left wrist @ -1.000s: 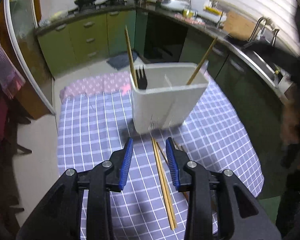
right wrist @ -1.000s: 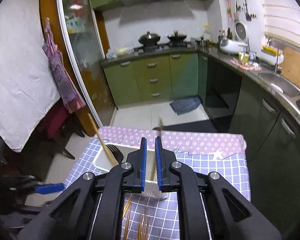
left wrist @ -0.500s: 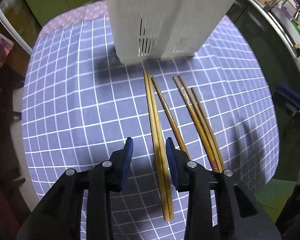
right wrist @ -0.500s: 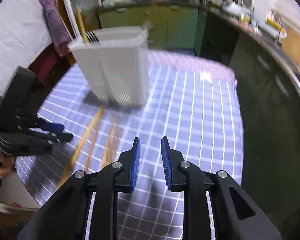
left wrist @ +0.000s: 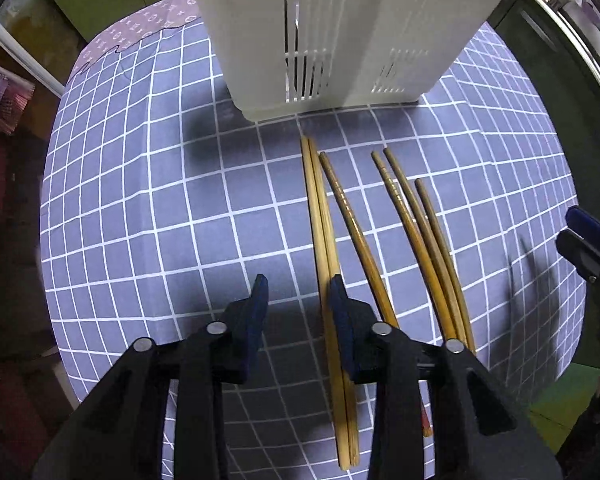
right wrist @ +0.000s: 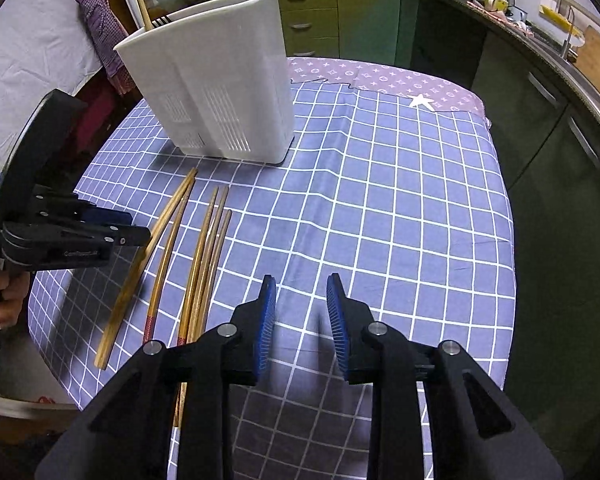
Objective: Organize utensils
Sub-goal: 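Move both open tools back toward the remaining chopsticks, then grasp a wooden chopstick with the left tool while the right tool grasps another, then lift both held chopsticks upright off the cloth, then carry both chopsticks over the white caddy and open both tools to drop them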
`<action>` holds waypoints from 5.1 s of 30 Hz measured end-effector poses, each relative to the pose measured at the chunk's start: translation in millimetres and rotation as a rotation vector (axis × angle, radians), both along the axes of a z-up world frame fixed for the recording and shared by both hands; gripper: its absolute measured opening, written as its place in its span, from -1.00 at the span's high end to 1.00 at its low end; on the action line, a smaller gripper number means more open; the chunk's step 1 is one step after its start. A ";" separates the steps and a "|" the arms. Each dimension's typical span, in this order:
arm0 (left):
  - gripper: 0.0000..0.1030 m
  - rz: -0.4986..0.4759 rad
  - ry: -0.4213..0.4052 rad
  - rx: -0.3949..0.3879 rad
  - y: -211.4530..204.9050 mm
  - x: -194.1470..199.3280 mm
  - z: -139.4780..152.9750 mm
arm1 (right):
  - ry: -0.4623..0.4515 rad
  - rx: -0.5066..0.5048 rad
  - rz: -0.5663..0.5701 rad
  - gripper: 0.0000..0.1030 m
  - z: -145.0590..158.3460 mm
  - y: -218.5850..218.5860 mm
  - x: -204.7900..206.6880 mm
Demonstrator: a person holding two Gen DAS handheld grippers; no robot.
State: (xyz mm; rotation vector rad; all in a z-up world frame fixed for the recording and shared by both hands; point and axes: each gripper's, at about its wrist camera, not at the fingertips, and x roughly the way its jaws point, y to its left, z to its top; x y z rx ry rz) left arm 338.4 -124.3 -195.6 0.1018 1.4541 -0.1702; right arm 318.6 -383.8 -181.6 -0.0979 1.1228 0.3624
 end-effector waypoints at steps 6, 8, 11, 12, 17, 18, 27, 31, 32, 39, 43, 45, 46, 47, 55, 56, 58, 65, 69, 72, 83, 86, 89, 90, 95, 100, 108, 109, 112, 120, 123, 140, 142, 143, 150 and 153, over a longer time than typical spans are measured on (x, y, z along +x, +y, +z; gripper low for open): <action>0.65 -0.015 0.013 0.028 -20.5 10.1 -7.7 | 0.011 0.004 0.010 0.48 -2.1 0.4 -2.3; 0.67 -0.018 0.010 0.036 -29.7 10.8 -10.7 | 0.014 0.005 0.013 0.48 -3.1 1.3 -2.5; 0.68 -0.026 0.008 0.045 -40.4 13.7 -11.7 | 0.017 0.004 0.021 0.48 -3.6 3.5 -3.6; 0.67 -0.028 0.009 0.046 -41.8 14.6 -11.8 | 0.018 0.004 0.024 0.48 -3.9 4.4 -4.4; 0.87 -0.040 0.016 0.045 -47.3 14.0 -10.7 | 0.021 0.007 0.026 0.48 -3.9 3.5 -5.6; 0.87 -0.036 0.018 0.037 -46.5 14.1 -10.8 | 0.023 0.010 0.024 0.48 -4.1 2.7 -5.2; 0.88 -0.025 -0.059 -0.033 -3.3 -2.1 17.5 | 0.032 0.003 0.029 0.48 -4.1 3.7 -5.2; 0.88 -0.032 -0.129 -0.061 9.0 -13.6 46.6 | 0.053 0.009 0.050 0.48 -5.4 12.3 -2.9; 0.88 -0.034 -0.154 -0.070 13.1 -18.2 55.6 | 0.067 0.013 0.057 0.48 -7.0 15.2 -1.6; 0.88 -0.026 -0.274 -0.098 39.9 -43.2 96.8 | 0.150 0.013 0.094 0.33 -24.5 39.0 9.0; 0.88 -0.026 -0.321 -0.108 49.6 -56.6 109.9 | 0.189 0.010 0.109 0.33 -31.3 51.7 17.0; 0.88 -0.029 -0.345 -0.111 53.7 -61.3 114.9 | 0.204 -0.010 0.113 0.33 -34.6 57.6 21.7; 0.88 -0.028 -0.356 -0.109 55.1 -64.0 116.6 | 0.209 -0.024 0.115 0.33 -36.4 60.7 24.1; 0.88 -0.028 -0.366 -0.110 57.3 -66.2 118.9 | 0.219 -0.035 0.117 0.33 -38.4 64.0 26.7; 0.88 -0.033 -0.379 -0.129 64.8 -74.0 122.7 | 0.252 -0.081 0.125 0.51 -48.1 78.2 33.4; 0.88 -0.033 -0.380 -0.130 64.6 -74.6 122.5 | 0.250 -0.092 0.123 0.51 -47.8 79.7 33.8; 0.88 -0.035 -0.382 -0.131 65.1 -75.0 122.2 | 0.251 -0.110 0.125 0.57 -49.2 83.7 34.3; 0.88 -0.043 -0.388 -0.134 65.7 -77.3 122.9 | 0.267 -0.158 0.143 0.66 -57.9 108.0 29.7; 0.88 -0.044 -0.391 -0.133 66.2 -78.9 123.9 | 0.250 -0.191 0.144 0.70 -58.4 115.6 25.8; 0.88 -0.046 -0.393 -0.132 67.0 -80.1 124.3 | 0.237 -0.189 0.140 0.85 -58.2 119.1 25.4; 0.88 -0.049 -0.395 -0.128 66.5 -82.3 125.7 | 0.046 0.011 0.089 0.87 14.8 94.3 9.3; 0.88 -0.048 -0.397 -0.126 66.7 -83.4 126.1 | -0.060 0.058 0.067 0.87 46.8 76.8 -7.4; 0.88 -0.050 -0.399 -0.120 66.9 -84.3 126.0 | -0.145 0.096 0.043 0.87 70.2 50.5 -26.2; 0.88 -0.050 -0.401 -0.120 66.7 -85.0 126.3 | -0.165 0.104 0.036 0.87 74.1 45.2 -33.7; 0.88 -0.052 -0.415 -0.106 66.0 -89.6 127.4 | -0.234 0.122 0.017 0.87 83.1 22.0 -61.0; 0.88 -0.061 -0.418 -0.107 62.9 -94.7 130.5 | -0.261 0.160 0.007 0.87 87.7 10.4 -81.0; 0.88 -0.076 -0.427 -0.114 61.7 -102.6 134.0 | -0.271 0.172 0.002 0.87 88.2 1.4 -93.0; 0.88 -0.074 -0.428 -0.116 62.5 -103.4 134.4 | -0.270 0.174 0.001 0.87 88.0 1.1 -93.3; 0.88 -0.074 -0.430 -0.122 63.8 -105.6 136.0 | -0.266 0.178 0.000 0.87 87.6 0.1 -93.3; 0.88 -0.075 -0.444 -0.136 65.7 -110.6 141.5 | -0.263 0.176 0.005 0.87 87.9 0.7 -93.9; 0.88 -0.078 -0.450 -0.139 64.8 -110.4 145.1 | -0.263 0.173 0.006 0.87 87.9 1.3 -93.8; 0.88 -0.074 -0.558 -0.219 56.2 -67.1 238.1 | -0.253 0.183 0.016 0.87 83.6 -0.6 -94.5; 0.88 -0.071 -0.597 -0.218 51.6 -56.1 258.7 | -0.252 0.188 0.018 0.87 83.4 -1.2 -93.9; 0.88 -0.066 -0.620 -0.216 49.1 -50.4 267.7 | -0.252 0.191 0.019 0.87 83.4 -1.8 -93.2; 0.88 -0.042 -0.728 -0.203 32.1 -10.2 297.9 | -0.250 0.207 0.023 0.87 81.9 -5.9 -90.8; 0.88 -0.038 -0.746 -0.169 23.3 9.8 290.1 | -0.249 0.215 0.019 0.87 81.5 -9.1 -90.3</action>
